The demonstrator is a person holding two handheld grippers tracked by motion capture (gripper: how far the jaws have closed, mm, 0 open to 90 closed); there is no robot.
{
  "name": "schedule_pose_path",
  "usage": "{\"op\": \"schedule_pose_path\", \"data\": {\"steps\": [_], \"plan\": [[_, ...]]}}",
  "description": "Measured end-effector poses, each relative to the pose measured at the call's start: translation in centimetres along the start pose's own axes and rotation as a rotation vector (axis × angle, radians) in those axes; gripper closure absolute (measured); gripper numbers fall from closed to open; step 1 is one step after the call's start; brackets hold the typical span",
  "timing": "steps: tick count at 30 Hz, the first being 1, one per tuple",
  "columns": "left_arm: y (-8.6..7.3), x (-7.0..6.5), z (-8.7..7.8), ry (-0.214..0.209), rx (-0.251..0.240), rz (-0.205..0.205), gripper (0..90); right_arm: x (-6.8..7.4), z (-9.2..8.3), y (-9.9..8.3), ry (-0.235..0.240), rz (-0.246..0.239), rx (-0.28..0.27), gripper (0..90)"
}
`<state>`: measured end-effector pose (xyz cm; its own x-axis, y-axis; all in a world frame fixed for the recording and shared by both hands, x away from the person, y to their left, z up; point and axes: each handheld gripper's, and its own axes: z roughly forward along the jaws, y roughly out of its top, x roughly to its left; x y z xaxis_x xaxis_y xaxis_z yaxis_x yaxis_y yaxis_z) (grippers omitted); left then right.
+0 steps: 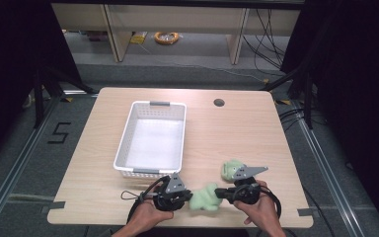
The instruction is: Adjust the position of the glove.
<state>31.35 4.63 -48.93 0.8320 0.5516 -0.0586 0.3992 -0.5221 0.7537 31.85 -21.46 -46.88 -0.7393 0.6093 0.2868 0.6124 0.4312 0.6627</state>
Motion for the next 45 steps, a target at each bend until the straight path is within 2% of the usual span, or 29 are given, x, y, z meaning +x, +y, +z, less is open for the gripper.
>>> {"op": "schedule_pose_path", "data": {"steps": [4,5,7,8,12,13,14,15,18,19,20,24,27,28,29,30,31,32,33,34,35,36,37,38,39,40,42,43,45], "plan": [[0.2,0.0,0.4,-0.006,0.0,0.008,83.9,0.2,-0.3,-1.0,-0.015,-0.012,-0.012,88.7],[0.2,0.0,0.7,-0.003,0.003,-0.002,83.8,0.4,-0.2,-1.5,-0.008,0.011,0.002,88.6],[0.2,0.1,0.9,-0.006,0.009,0.002,83.8,0.2,0.0,-1.7,-0.021,-0.001,0.009,88.7],[0.0,0.2,1.2,-0.017,0.014,-0.002,83.7,-0.1,0.4,-2.3,-0.03,0.005,0.036,88.6],[-0.3,0.4,1.5,-0.032,0.031,-0.018,82.6,-0.2,0.8,-2.6,-0.025,0.033,0.051,88.5],[-0.4,0.4,1.5,-0.033,0.033,-0.022,81.9,-0.5,0.8,-2.5,-0.024,0.0,0.055,87.8],[-0.4,0.4,1.5,-0.035,0.031,-0.021,81.9,-0.5,0.8,-2.5,-0.024,0.0,0.055,87.8],[-0.4,0.4,1.5,-0.031,0.039,-0.041,80.0,-0.4,0.8,-2.5,-0.028,-0.001,0.052,85.9],[-0.4,0.5,1.4,-0.043,0.04,-0.032,73.0,-0.4,0.7,-2.4,-0.026,0.001,0.06,80.3],[-0.4,0.6,1.2,-0.038,0.037,-0.055,70.4,-0.5,0.3,-2.1,-0.044,-0.024,0.05,74.0],[-0.4,0.6,1.2,-0.038,0.037,-0.055,69.1,-0.5,0.3,-2.1,-0.044,-0.024,0.05,74.0],[0.0,0.3,-0.2,-0.037,-0.009,-0.075,59.2,-0.8,-1.4,-1.2,-0.091,-0.091,0.007,69.6],[0.2,0.2,-0.8,-0.033,-0.02,-0.069,55.7,-1.6,-2.7,-0.5,-0.147,-0.129,-0.002,68.3],[0.2,0.1,-1.0,-0.037,-0.029,-0.076,55.7,-1.6,-2.7,-0.5,-0.147,-0.129,-0.002,68.3],[0.2,0.1,-1.4,-0.043,-0.027,-0.069,52.0,-2.4,-3.4,-0.1,-0.212,-0.152,0.004,67.3],[0.2,0.1,-1.6,-0.036,-0.029,-0.068,52.0,-2.4,-3.4,-0.1,-0.212,-0.152,0.004,67.3],[0.0,0.1,-2.0,-0.042,-0.03,-0.087,49.6,-3.1,-3.7,0.2,-0.248,-0.159,0.01,66.9],[0.0,0.1,-2.0,-0.042,-0.03,-0.087,48.4,-3.6,-3.9,0.4,-0.266,-0.178,0.023,66.9],[-0.1,0.1,-2.1,-0.034,-0.048,-0.107,48.4,-3.6,-3.9,0.4,-0.266,-0.178,0.023,66.9],[-0.4,0.2,-2.4,-0.033,-0.041,-0.123,45.6,-4.6,-3.9,0.8,-0.305,-0.198,0.049,66.3],[-0.6,0.3,-2.5,-0.029,-0.034,-0.131,45.2,-5.1,-3.9,1.1,-0.312,-0.203,0.069,66.3],[-0.8,0.6,-2.6,-0.034,-0.021,-0.112,44.9,-5.6,-3.7,1.2,-0.324,-0.203,0.071,66.3],[-1.0,0.5,-2.6,-0.034,-0.039,-0.141,44.1,-6.1,-3.6,1.5,-0.33,-0.202,0.088,66.2],[-1.1,0.6,-2.7,-0.035,-0.017,-0.133,43.5,-6.5,-3.4,1.6,-0.332,-0.192,0.091,66.2],[-1.3,0.5,-2.7,-0.033,-0.03,-0.151,43.1,-7.0,-3.2,1.7,-0.331,-0.198,0.094,65.8],[-1.5,0.6,-2.8,-0.038,-0.015,-0.153,42.2,-7.3,-3.0,1.9,-0.328,-0.185,0.105,65.7],[-1.7,0.6,-2.8,-0.032,-0.024,-0.164,41.0,-7.8,-2.6,2.1,-0.324,-0.177,0.126,65.2],[-1.8,0.8,-3.0,-0.036,-0.01,-0.154,40.2,-8.0,-2.4,2.1,-0.328,-0.179,0.12,64.9],[-2.0,0.7,-3.0,-0.033,-0.021,-0.166,39.6,-8.2,-1.9,2.3,-0.323,-0.18,0.121,64.6]]}}
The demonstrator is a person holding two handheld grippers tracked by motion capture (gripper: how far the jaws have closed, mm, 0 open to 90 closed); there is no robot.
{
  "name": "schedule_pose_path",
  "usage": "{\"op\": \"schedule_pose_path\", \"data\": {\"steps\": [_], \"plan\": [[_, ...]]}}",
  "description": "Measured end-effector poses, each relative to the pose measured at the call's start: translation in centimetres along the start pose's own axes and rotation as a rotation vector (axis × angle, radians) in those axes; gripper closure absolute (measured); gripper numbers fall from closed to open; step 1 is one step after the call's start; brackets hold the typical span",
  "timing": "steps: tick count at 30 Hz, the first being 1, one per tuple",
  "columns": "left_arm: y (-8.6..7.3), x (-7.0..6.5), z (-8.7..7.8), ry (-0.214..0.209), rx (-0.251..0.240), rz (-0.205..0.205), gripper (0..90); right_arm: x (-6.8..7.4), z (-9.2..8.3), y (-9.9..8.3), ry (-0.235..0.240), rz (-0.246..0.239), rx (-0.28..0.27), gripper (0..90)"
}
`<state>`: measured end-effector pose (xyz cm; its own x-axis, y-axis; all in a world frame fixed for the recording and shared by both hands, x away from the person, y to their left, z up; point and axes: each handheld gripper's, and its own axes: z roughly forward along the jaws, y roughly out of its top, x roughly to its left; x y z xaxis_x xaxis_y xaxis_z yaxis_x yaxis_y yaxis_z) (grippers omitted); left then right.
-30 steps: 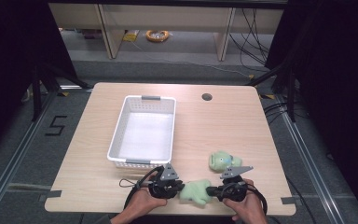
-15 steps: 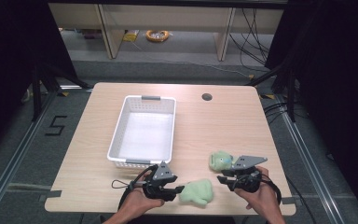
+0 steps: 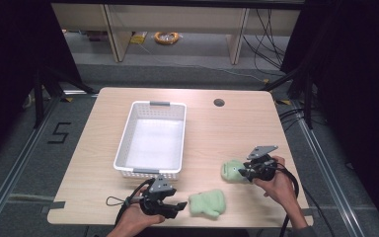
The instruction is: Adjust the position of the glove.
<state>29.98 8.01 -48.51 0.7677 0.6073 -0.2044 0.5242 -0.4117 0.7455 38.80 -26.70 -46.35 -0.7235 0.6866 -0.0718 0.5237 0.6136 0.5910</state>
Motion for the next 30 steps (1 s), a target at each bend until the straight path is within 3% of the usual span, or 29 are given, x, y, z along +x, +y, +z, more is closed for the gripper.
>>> {"op": "schedule_pose_path", "data": {"steps": [2,6,7,8,10,11,16,18,19,20,21,23,24,25,26,27,29,30], "plan": [[0.0,0.2,-0.1,-0.001,0.019,0.019,39.5,0.0,0.3,0.2,0.004,-0.008,0.011,64.6],[-0.2,0.0,0.0,0.001,0.01,0.002,39.5,0.0,0.6,0.5,0.001,-0.024,0.022,64.9],[-0.2,0.0,0.1,-0.001,0.003,-0.003,39.6,-0.2,0.6,0.6,-0.003,-0.033,0.045,64.8],[-0.1,0.1,0.0,0.006,0.018,0.015,39.5,-0.2,0.7,0.6,0.002,-0.023,0.035,64.8],[-0.1,0.1,-0.1,-0.001,0.023,0.024,39.5,-0.5,1.0,0.7,0.01,-0.05,0.046,64.3],[-0.1,0.0,0.0,0.0,0.003,0.001,39.6,-0.4,1.1,0.8,0.019,-0.037,0.074,63.9],[-0.2,0.0,0.1,-0.001,0.004,-0.003,39.5,-0.3,2.3,0.9,0.015,-0.048,0.119,62.6],[-0.2,-0.1,0.2,-0.004,0.01,-0.009,39.3,-0.5,2.9,0.8,0.033,-0.08,0.116,73.5],[-0.2,-0.1,0.2,-0.004,0.01,-0.009,39.2,-0.5,2.9,0.8,0.033,-0.08,0.116,73.5],[-0.3,-0.1,0.3,-0.006,0.012,-0.021,39.2,-0.5,2.9,0.8,0.049,-0.07,0.12,82.7],[-0.3,0.1,0.3,-0.003,0.016,0.002,39.2,-0.3,2.8,0.8,0.041,-0.049,0.127,84.5],[-0.3,0.0,0.2,0.002,0.016,0.001,39.3,-0.4,2.8,0.9,0.04,-0.068,0.112,86.5],[-0.2,0.1,0.1,0.004,0.021,0.008,39.4,-0.1,2.5,1.0,0.033,-0.034,0.114,86.9],[-0.2,0.1,0.1,0.004,0.021,0.008,39.5,-0.1,2.5,1.0,0.033,-0.034,0.114,86.9],[-0.2,0.0,0.1,0.003,0.014,0.005,39.5,0.1,2.2,1.1,0.026,-0.006,0.099,87.1],[-0.1,0.0,0.1,-0.001,0.004,0.003,40.0,0.3,1.4,1.4,0.041,-0.003,0.063,87.1],[0.0,0.0,0.0,0.0,0.004,0.007,40.2,0.6,1.2,1.5,0.038,-0.007,0.055,87.1],[0.0,-0.1,0.0,-0.004,-0.009,-0.002,40.4,1.3,0.3,1.7,0.044,-0.004,0.009,87.1]]}}
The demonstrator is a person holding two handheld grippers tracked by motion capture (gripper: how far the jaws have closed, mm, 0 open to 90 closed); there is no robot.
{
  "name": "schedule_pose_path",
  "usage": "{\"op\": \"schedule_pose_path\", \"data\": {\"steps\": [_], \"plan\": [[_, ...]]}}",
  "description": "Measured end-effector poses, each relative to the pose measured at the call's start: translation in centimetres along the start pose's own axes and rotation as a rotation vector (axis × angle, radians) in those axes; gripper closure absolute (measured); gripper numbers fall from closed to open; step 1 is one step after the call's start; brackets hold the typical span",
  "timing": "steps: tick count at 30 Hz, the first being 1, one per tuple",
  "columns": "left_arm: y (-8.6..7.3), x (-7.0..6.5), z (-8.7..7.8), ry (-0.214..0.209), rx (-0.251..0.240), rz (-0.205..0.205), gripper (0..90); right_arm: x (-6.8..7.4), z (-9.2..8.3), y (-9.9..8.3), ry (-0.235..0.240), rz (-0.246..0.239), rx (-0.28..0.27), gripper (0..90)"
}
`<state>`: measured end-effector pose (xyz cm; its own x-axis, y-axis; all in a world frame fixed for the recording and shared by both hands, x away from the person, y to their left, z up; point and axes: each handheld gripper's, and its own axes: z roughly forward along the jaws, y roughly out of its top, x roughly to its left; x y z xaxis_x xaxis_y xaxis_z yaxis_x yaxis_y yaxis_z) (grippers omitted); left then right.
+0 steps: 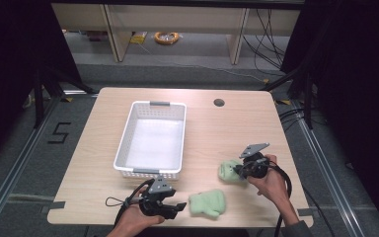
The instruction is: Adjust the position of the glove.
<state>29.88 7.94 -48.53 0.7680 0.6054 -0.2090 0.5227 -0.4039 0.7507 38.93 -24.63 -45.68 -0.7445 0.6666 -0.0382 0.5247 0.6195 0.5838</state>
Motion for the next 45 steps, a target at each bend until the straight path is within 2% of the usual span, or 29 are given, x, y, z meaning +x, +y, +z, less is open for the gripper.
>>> {"op": "schedule_pose_path", "data": {"steps": [3,6,7,9,11,12,13,15,16,17,18,19,20,23,24,27,28,31,32,33,35,36,37,38,40,41,42,43,45], "plan": [[0.0,0.0,-0.1,-0.004,0.019,0.001,40.6,1.3,-1.1,0.6,0.015,0.014,-0.034,87.1],[0.1,0.1,-0.3,0.0,0.017,0.023,40.6,2.8,-2.1,1.2,0.065,-0.05,-0.08,87.1],[0.0,0.0,-0.2,0.003,0.0,-0.001,40.4,3.2,-2.4,1.4,0.093,-0.073,-0.085,87.1],[0.1,0.1,-0.4,0.006,0.009,0.014,40.0,4.7,-2.9,1.5,0.108,-0.053,-0.102,87.1],[0.1,0.0,-0.5,0.002,0.006,0.012,39.8,5.3,-3.1,1.6,0.126,-0.049,-0.097,87.1],[0.1,-0.2,-0.5,-0.001,0.002,-0.004,39.5,5.9,-3.2,1.6,0.134,-0.071,-0.103,87.1],[0.1,-0.3,-0.5,0.0,-0.005,-0.005,38.0,7.0,-3.2,1.6,0.152,-0.083,-0.093,87.1],[0.1,-0.4,-0.6,0.0,-0.006,-0.005,35.9,8.0,-3.0,1.5,0.164,-0.082,-0.097,87.1],[0.1,-0.3,-0.8,0.001,0.016,0.018,35.4,8.6,-2.7,1.4,0.181,-0.097,-0.097,87.1],[0.1,-0.3,-0.8,0.001,0.016,0.018,34.8,8.6,-2.7,1.4,0.181,-0.097,-0.097,87.1],[0.0,-0.6,-0.7,-0.003,-0.006,-0.018,34.8,8.8,-2.6,1.4,0.189,-0.096,-0.089,87.1],[-0.1,-0.5,-0.8,-0.004,0.016,0.02,33.9,9.6,-2.2,1.2,0.205,-0.094,-0.082,87.1],[-0.2,-0.8,-0.8,-0.012,-0.003,-0.004,33.8,9.7,-2.0,1.1,0.212,-0.098,-0.076,87.1],[-0.3,-1.2,-0.6,-0.03,0.0,-0.008,33.7,10.4,-1.3,1.0,0.218,-0.094,-0.072,87.1],[-0.3,-1.3,-0.6,-0.032,0.001,0.013,33.8,10.4,-1.2,0.9,0.221,-0.097,-0.063,87.1],[-0.4,-1.6,-0.4,-0.036,0.006,0.004,35.1,10.9,-0.6,0.7,0.22,-0.079,-0.048,86.8],[-0.5,-1.9,-0.3,-0.041,0.012,0.021,35.9,10.9,-0.3,0.7,0.228,-0.097,-0.035,86.4],[-0.4,-2.3,-0.1,-0.059,0.004,0.037,37.6,11.0,0.1,0.5,0.22,-0.08,-0.038,84.7],[-0.4,-2.4,0.0,-0.063,0.005,0.041,38.4,10.9,0.2,0.4,0.23,-0.098,-0.025,81.7],[-0.5,-2.7,0.3,-0.061,0.016,0.04,40.5,10.9,0.3,0.2,0.224,-0.042,-0.025,74.3],[-0.5,-2.9,0.5,-0.059,0.027,0.059,41.3,10.9,0.1,0.2,0.22,-0.036,-0.008,71.7],[-0.6,-3.2,0.8,-0.069,0.023,0.057,42.6,10.5,-0.5,0.1,0.212,-0.038,-0.054,67.2],[-0.6,-3.2,0.8,-0.069,0.023,0.057,43.2,10.5,-0.5,0.1,0.212,-0.038,-0.054,67.2],[-0.5,-3.2,1.0,-0.061,0.033,0.093,44.1,10.1,-1.4,-0.1,0.2,-0.042,-0.067,65.0],[-0.5,-3.4,1.2,-0.062,0.024,0.071,45.4,10.0,-1.7,-0.3,0.196,-0.036,-0.061,64.9],[-0.5,-3.4,1.4,-0.046,0.031,0.087,46.2,9.3,-2.1,-0.8,0.159,-0.062,-0.051,64.7],[-0.5,-3.4,1.4,-0.046,0.031,0.087,46.8,9.3,-2.1,-0.8,0.159,-0.062,-0.051,64.7],[-0.4,-3.4,1.6,-0.038,0.045,0.114,47.3,8.9,-2.3,-1.2,0.144,-0.043,-0.009,64.5],[-0.2,-3.3,1.8,-0.037,0.055,0.131,48.1,8.2,-1.7,-1.6,0.141,-0.056,-0.023,64.5]]}}
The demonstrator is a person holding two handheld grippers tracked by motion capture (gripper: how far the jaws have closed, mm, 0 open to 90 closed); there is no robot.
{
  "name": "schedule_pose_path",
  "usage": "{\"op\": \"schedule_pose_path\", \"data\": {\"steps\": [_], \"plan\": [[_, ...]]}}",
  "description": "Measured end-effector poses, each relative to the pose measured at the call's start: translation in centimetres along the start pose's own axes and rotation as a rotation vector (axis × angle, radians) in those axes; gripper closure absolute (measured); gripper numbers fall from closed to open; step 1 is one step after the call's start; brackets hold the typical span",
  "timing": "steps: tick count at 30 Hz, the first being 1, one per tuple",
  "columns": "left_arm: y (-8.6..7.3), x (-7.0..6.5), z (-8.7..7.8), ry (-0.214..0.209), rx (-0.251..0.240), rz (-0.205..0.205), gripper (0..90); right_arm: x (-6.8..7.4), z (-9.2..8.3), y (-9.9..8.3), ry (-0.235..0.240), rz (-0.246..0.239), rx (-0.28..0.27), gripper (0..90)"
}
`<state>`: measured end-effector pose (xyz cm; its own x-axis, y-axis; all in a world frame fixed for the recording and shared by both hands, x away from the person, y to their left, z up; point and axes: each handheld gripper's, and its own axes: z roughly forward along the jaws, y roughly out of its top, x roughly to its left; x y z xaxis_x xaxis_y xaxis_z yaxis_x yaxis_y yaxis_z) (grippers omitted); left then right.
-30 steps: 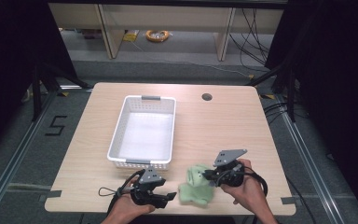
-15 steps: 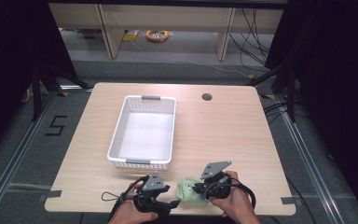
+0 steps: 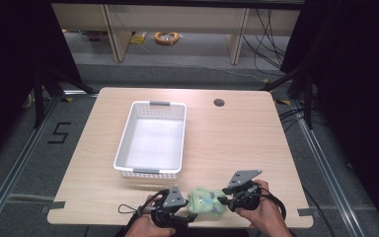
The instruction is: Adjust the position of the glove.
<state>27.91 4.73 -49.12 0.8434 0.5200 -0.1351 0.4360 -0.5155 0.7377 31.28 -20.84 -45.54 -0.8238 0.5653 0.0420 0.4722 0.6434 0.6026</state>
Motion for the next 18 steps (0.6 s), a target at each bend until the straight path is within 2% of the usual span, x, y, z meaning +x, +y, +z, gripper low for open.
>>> {"op": "schedule_pose_path", "data": {"steps": [1,2,3,4,5,6,7,8,9,10,11,12,13,16,17,18], "plan": [[0.0,0.0,0.0,0.0,0.0,0.0,49.0,0.0,0.0,0.0,0.0,0.0,0.0,64.5],[0.1,0.0,0.4,0.017,-0.004,0.001,49.9,-0.6,0.6,-0.2,0.015,0.01,0.017,64.7],[0.2,0.0,0.4,0.027,-0.001,0.024,50.6,-0.6,0.7,-0.3,0.03,0.017,0.027,64.9],[0.3,0.0,0.6,0.02,-0.002,0.032,51.6,-0.5,1.0,-0.3,0.036,0.035,0.042,65.1],[0.3,0.0,0.6,0.018,0.003,0.029,53.5,-0.7,1.5,-0.3,0.049,0.005,0.008,66.1],[0.3,0.0,0.7,0.016,0.001,0.012,56.0,-0.7,1.6,-0.3,0.049,0.007,0.018,66.6],[0.3,0.0,0.7,0.016,0.001,0.012,59.5,-0.7,1.6,-0.3,0.049,0.007,0.018,66.6],[0.4,0.2,0.7,0.009,-0.008,0.013,64.1,-0.7,1.6,-0.5,0.077,0.044,0.033,70.3],[0.4,0.2,0.7,0.01,-0.012,0.008,67.3,-0.8,1.6,-0.5,0.087,0.044,0.04,72.7],[0.4,0.2,0.7,0.01,-0.012,0.008,71.3,-0.8,1.6,-0.5,0.087,0.044,0.04,72.7],[0.4,0.1,0.7,0.009,-0.024,-0.006,75.0,-1.1,1.8,-0.7,0.089,0.001,0.018,80.4],[0.4,0.1,0.7,0.009,-0.024,-0.006,76.8,-1.1,1.8,-0.7,0.089,0.001,0.018,80.4],[0.5,0.2,0.5,0.007,-0.01,0.011,78.9,-1.2,1.8,-0.7,0.087,-0.004,0.024,85.5],[0.6,0.2,0.4,-0.004,-0.018,0.004,82.2,-1.0,1.8,-0.7,0.063,-0.02,0.015,87.5],[0.7,0.4,0.2,0.002,-0.017,0.023,82.2,-0.9,1.7,-0.6,0.057,-0.026,0.011,88.0],[0.9,0.4,0.0,-0.003,-0.041,-0.003,83.3,-0.6,1.1,-0.4,0.042,-0.035,-0.006,88.4]]}}
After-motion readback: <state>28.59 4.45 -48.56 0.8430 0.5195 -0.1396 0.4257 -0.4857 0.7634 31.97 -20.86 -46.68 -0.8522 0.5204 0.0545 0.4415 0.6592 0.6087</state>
